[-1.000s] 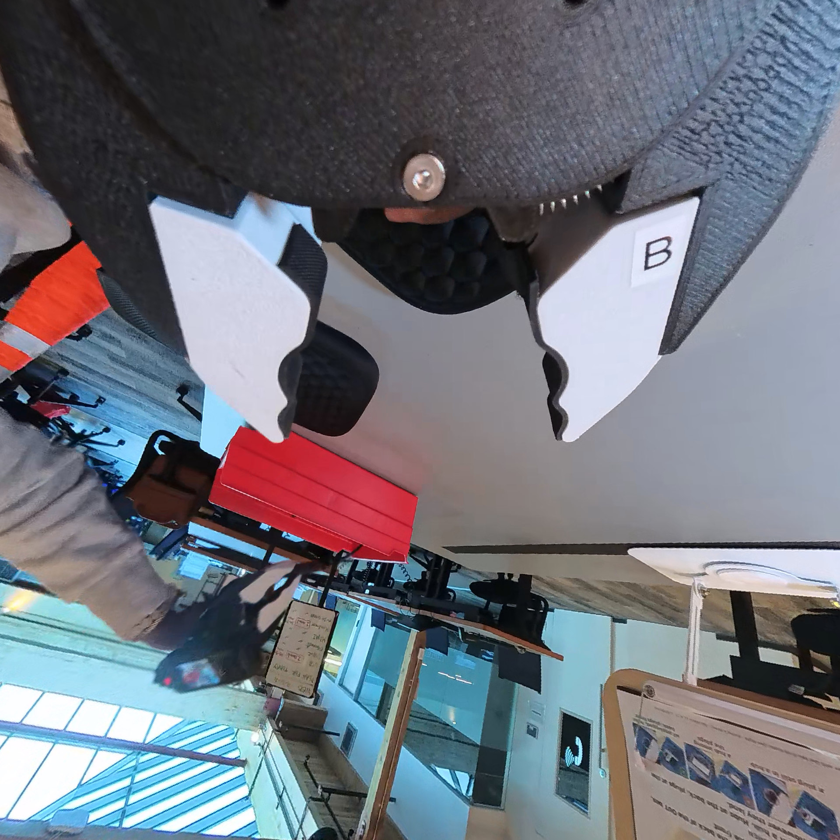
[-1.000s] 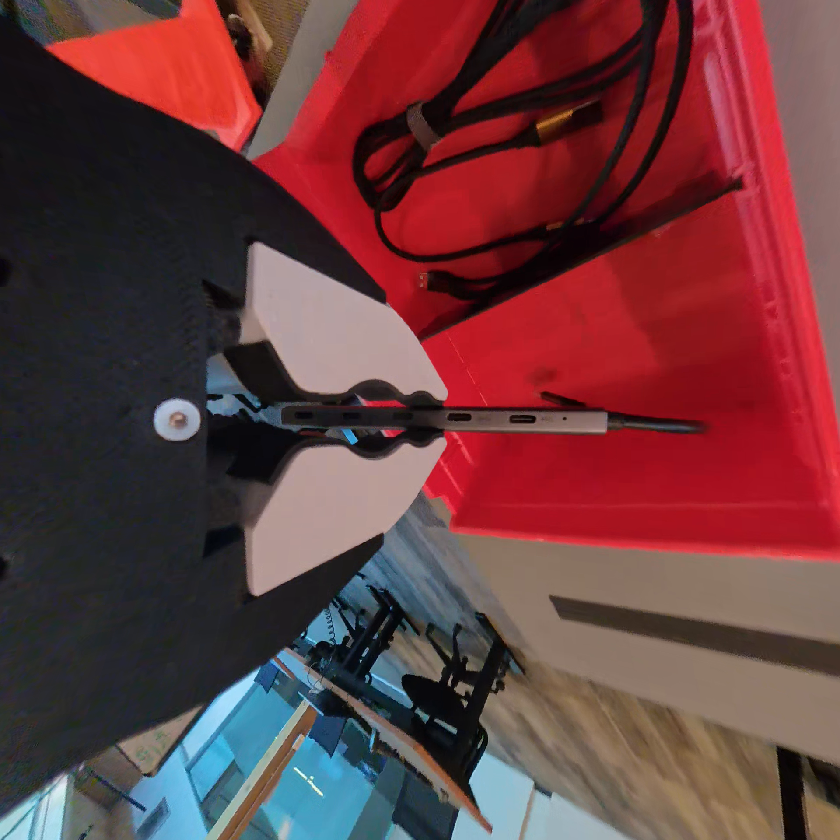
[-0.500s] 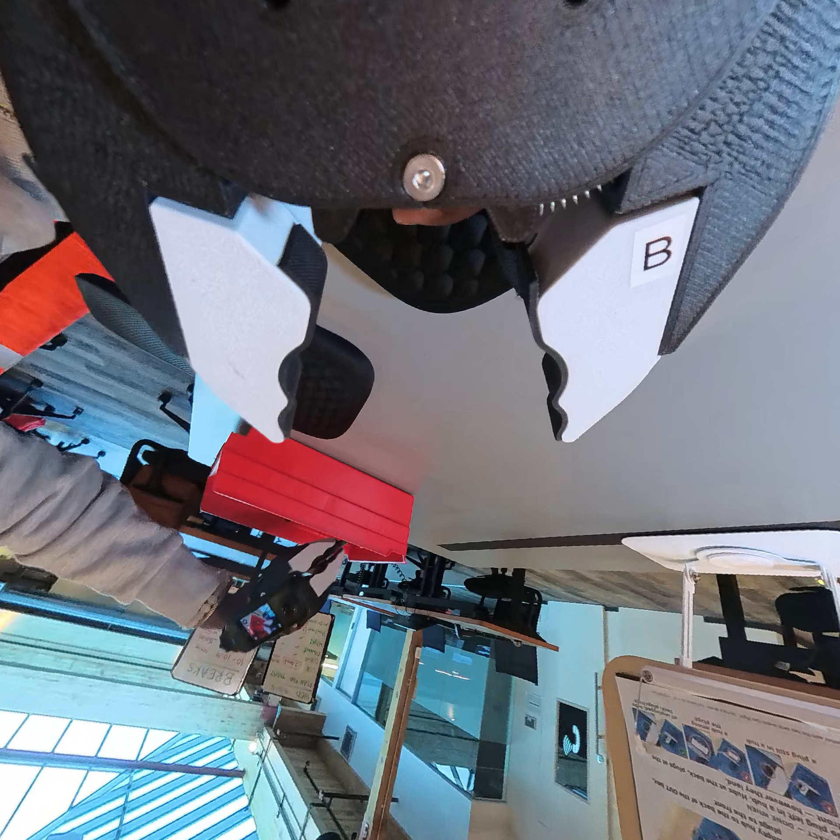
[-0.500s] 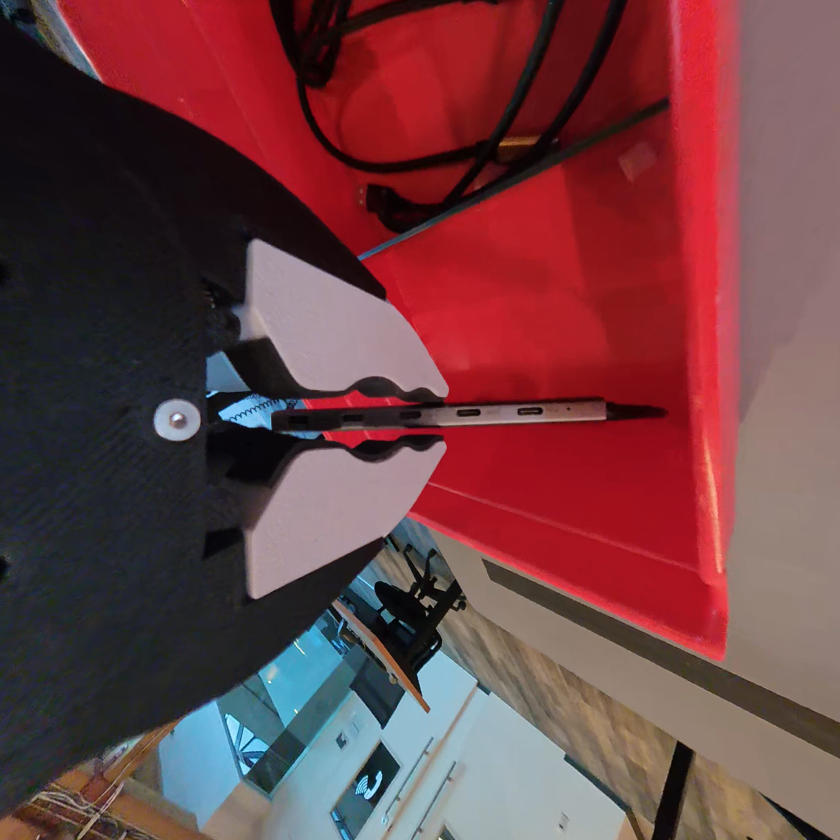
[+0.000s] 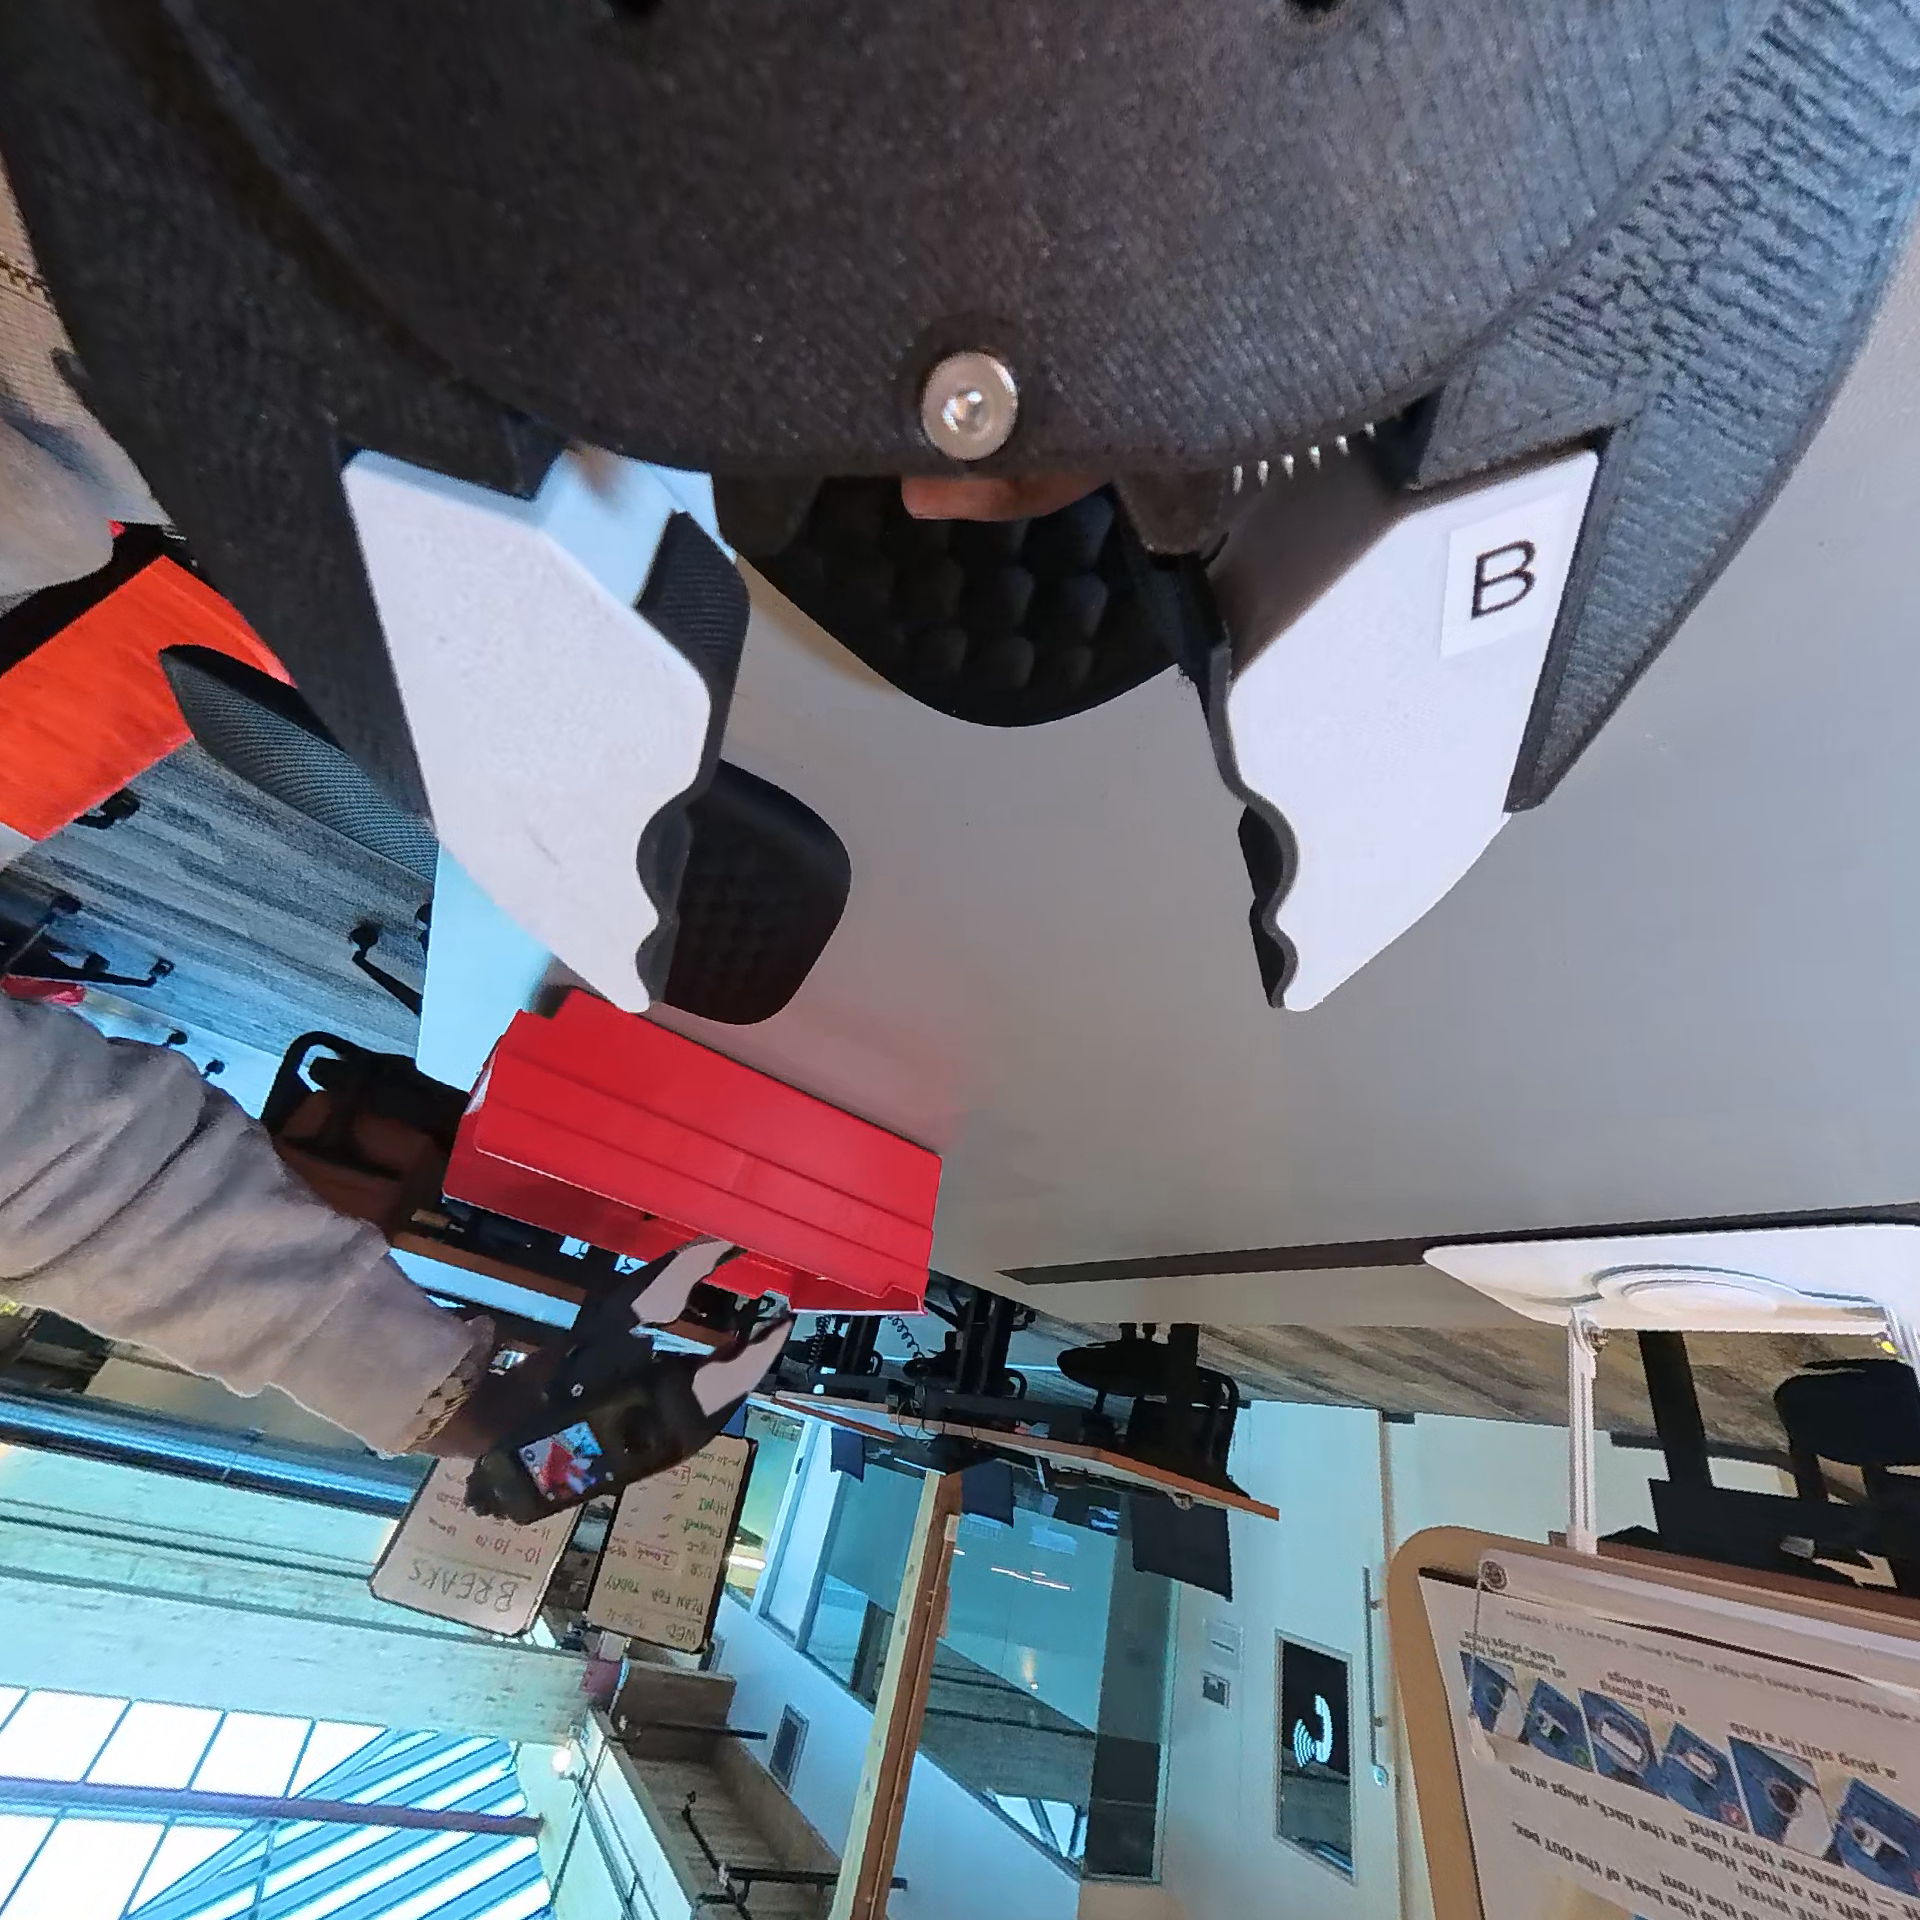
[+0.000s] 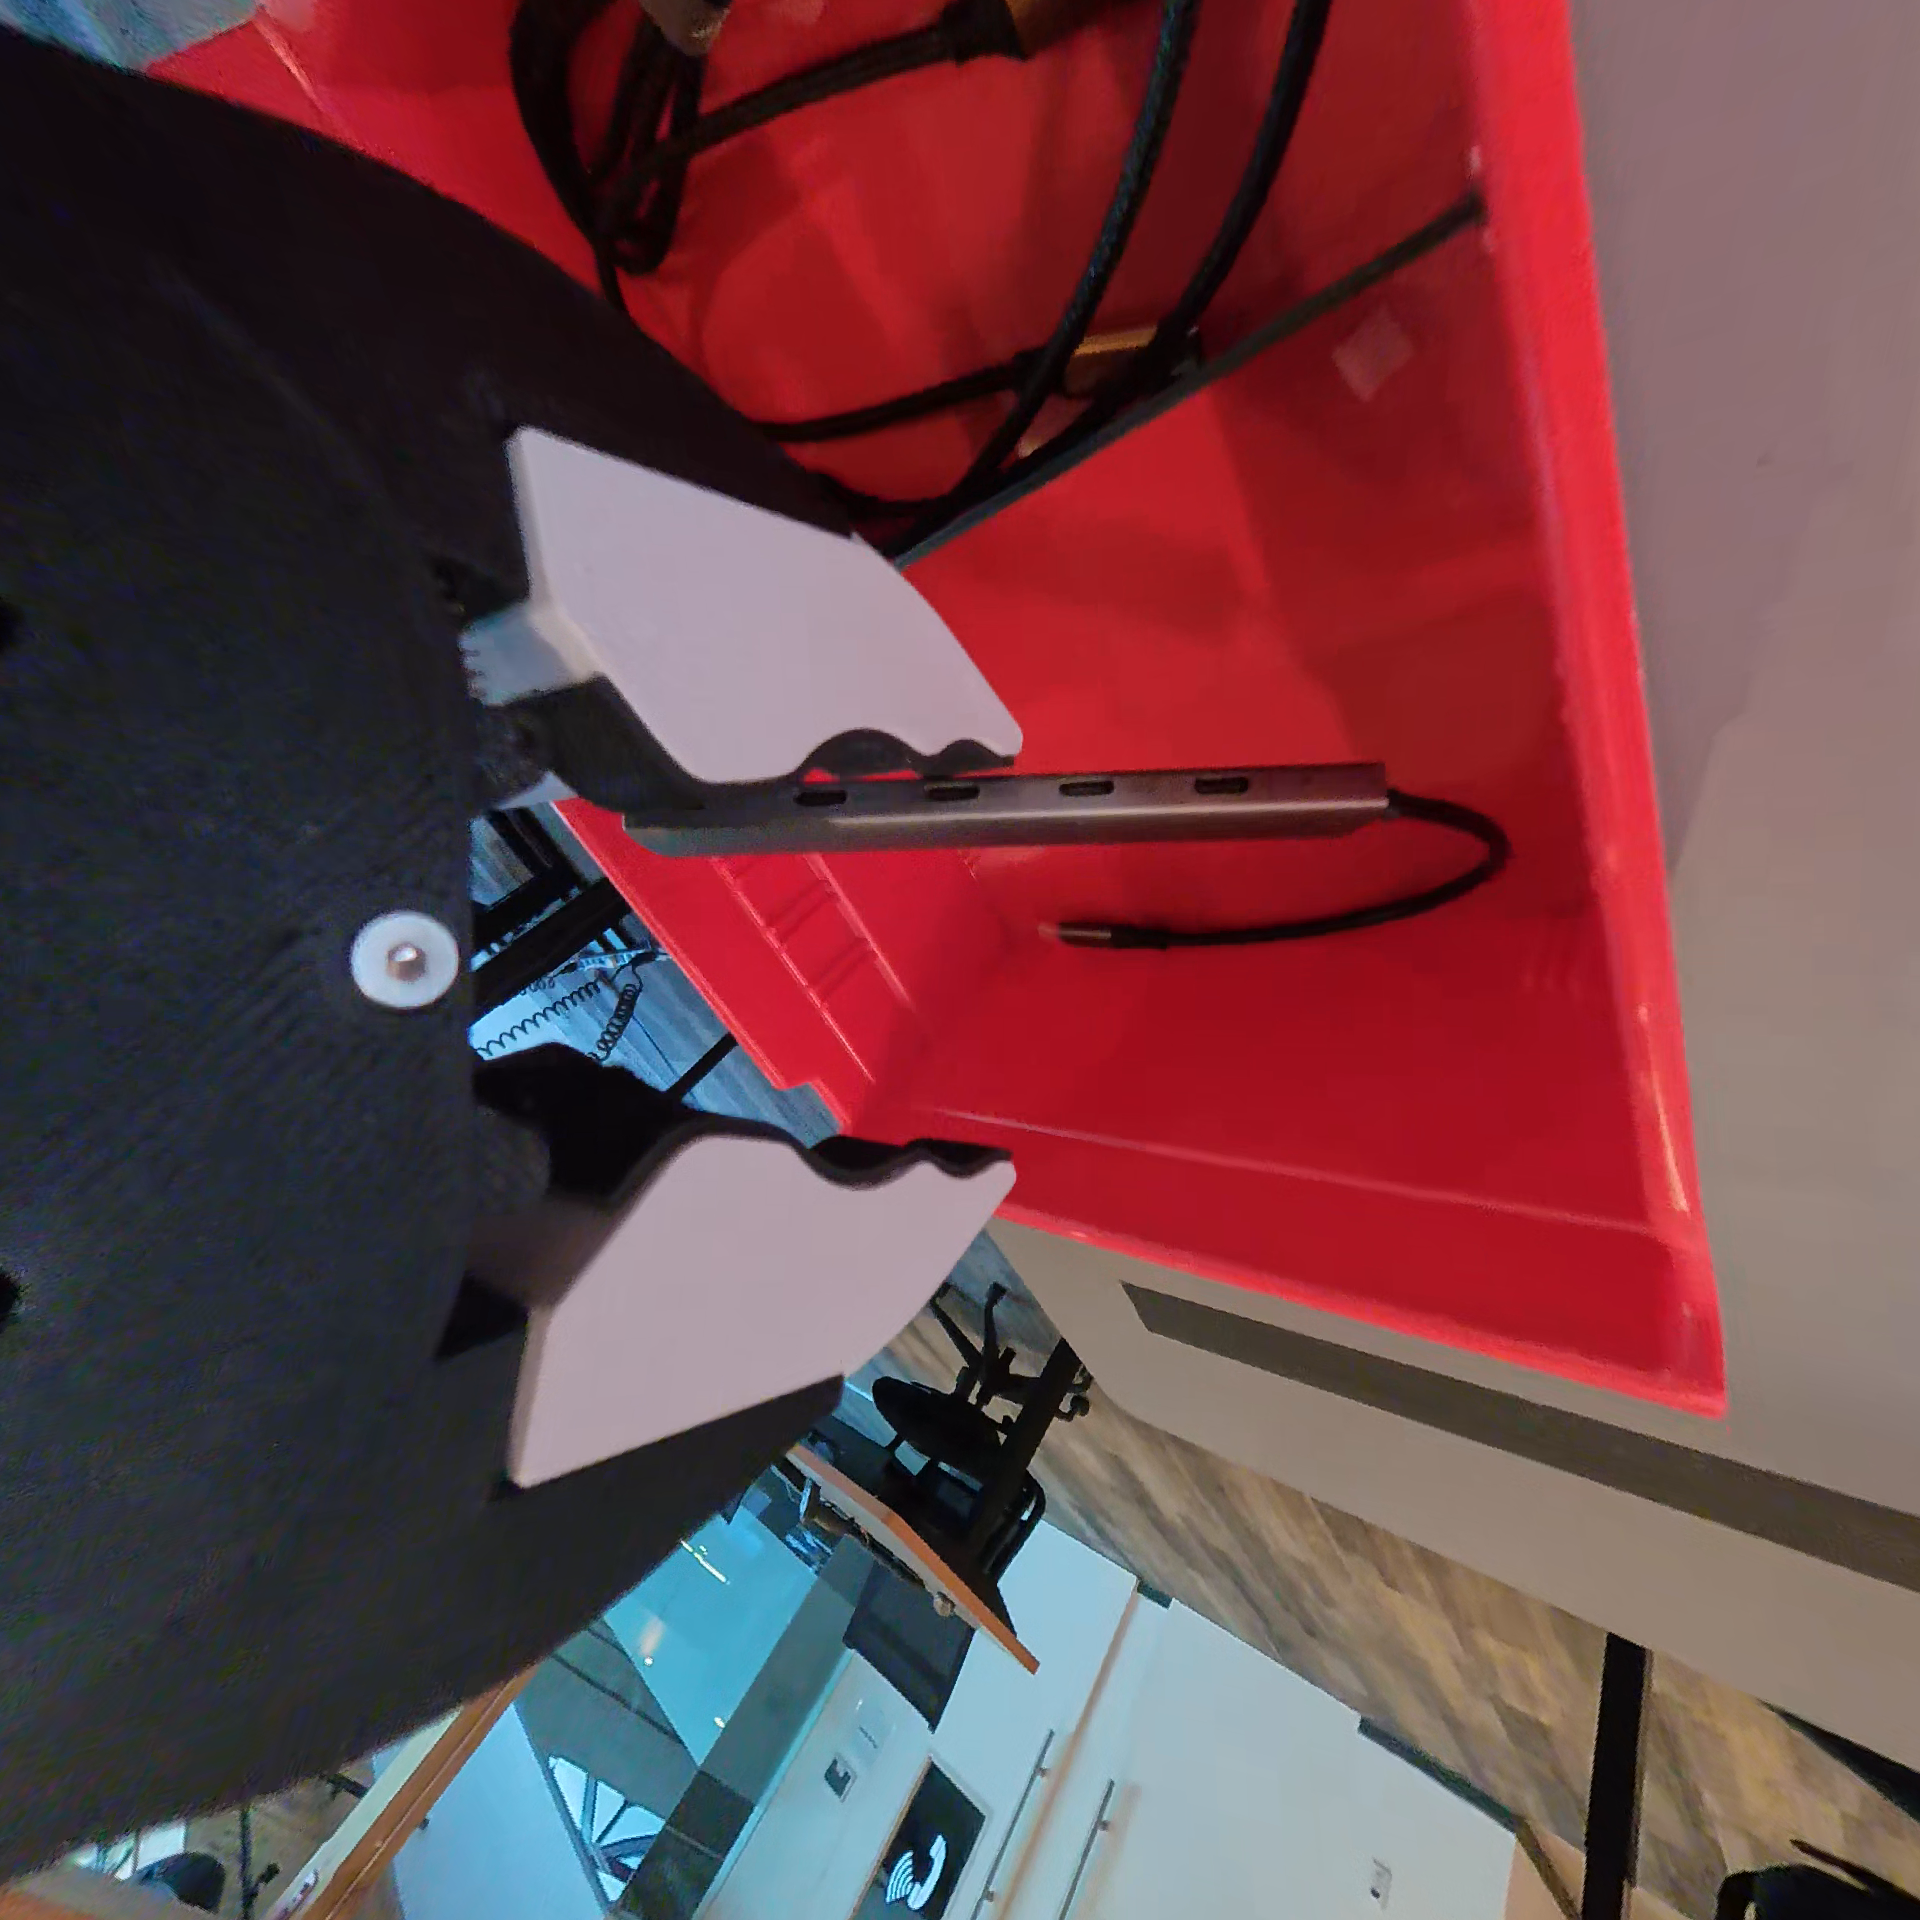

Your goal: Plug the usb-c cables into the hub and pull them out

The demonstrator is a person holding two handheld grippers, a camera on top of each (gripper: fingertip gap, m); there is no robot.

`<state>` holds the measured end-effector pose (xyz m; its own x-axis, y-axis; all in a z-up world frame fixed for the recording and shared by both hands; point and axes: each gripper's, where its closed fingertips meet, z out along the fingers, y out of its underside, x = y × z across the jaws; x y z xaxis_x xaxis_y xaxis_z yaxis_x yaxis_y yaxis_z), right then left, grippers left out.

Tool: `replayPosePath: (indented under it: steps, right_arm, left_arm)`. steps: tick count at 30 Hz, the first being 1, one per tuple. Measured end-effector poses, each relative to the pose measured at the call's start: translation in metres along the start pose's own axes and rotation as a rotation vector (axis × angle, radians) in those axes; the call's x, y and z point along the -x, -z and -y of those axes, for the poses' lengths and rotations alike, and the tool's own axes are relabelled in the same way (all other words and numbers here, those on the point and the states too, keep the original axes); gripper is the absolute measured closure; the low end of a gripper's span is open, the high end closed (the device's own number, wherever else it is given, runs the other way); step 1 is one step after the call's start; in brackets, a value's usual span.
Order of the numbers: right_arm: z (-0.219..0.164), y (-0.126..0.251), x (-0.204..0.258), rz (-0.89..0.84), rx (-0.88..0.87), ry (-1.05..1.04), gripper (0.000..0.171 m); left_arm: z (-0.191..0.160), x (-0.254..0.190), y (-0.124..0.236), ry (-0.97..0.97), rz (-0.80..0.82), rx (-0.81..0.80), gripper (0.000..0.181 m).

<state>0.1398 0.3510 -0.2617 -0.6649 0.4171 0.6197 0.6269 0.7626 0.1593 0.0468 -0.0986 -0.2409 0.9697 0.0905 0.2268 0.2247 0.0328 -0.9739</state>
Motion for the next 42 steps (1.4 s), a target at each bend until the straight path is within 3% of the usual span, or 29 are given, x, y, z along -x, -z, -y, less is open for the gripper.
replayPosePath:
  steps: [9,13,18,20,23,25,27,29,32,34,35,37,40,42]
  right_arm:
    - [0.007,0.017,-0.011,-0.035,-0.100,-0.058,0.092]
    - [0.014,0.031,-0.021,0.022,-0.267,-0.234,0.092]
    - [0.018,0.069,-0.054,0.069,-0.604,-0.549,0.091]
    - [0.034,0.106,-0.075,0.042,-0.840,-0.711,0.091]
    - [0.062,0.176,-0.107,-0.058,-1.220,-1.070,0.104]
    - [0.090,0.214,-0.103,0.044,-1.463,-1.354,0.090]
    - [0.133,0.231,-0.079,0.223,-1.562,-1.481,0.085]
    - [0.190,0.213,-0.047,0.277,-1.484,-1.430,0.065]
    - [0.276,0.141,0.008,0.428,-1.197,-1.278,0.034]
    - [0.311,0.089,0.031,0.520,-0.988,-1.220,0.035]
    - [0.324,0.069,0.037,0.560,-0.925,-1.217,0.046]
    - [0.345,0.038,0.041,0.594,-0.881,-1.172,0.047]
    - [0.345,-0.009,0.039,0.403,-0.686,-1.191,0.058]
    - [0.335,-0.024,0.046,0.296,-0.511,-1.135,0.039]
  left_arm:
    - [-0.001,0.000,-0.001,0.000,0.003,0.007,0.076]
    - [-0.001,0.001,-0.001,0.001,0.003,0.007,0.076]
    - [-0.001,0.002,-0.001,0.008,0.004,0.005,0.076]
    - [-0.001,0.003,-0.002,0.016,0.007,0.011,0.077]
    - [-0.003,0.005,-0.003,0.031,0.013,0.028,0.078]
    - [-0.003,0.005,-0.003,0.026,0.018,0.029,0.078]
    - [-0.002,0.005,-0.003,0.014,0.028,0.023,0.078]
    - [-0.002,0.004,-0.003,0.000,0.028,0.019,0.078]
    - [-0.001,0.002,-0.002,-0.016,0.029,0.009,0.078]
    - [0.001,0.003,0.000,-0.017,0.034,-0.003,0.078]
    - [0.002,0.004,0.000,-0.015,0.041,-0.010,0.078]
    - [0.003,0.005,0.001,-0.008,0.045,-0.021,0.079]
    - [0.003,0.007,0.001,0.016,0.044,-0.023,0.080]
    - [0.004,0.008,0.002,0.020,0.047,-0.029,0.080]
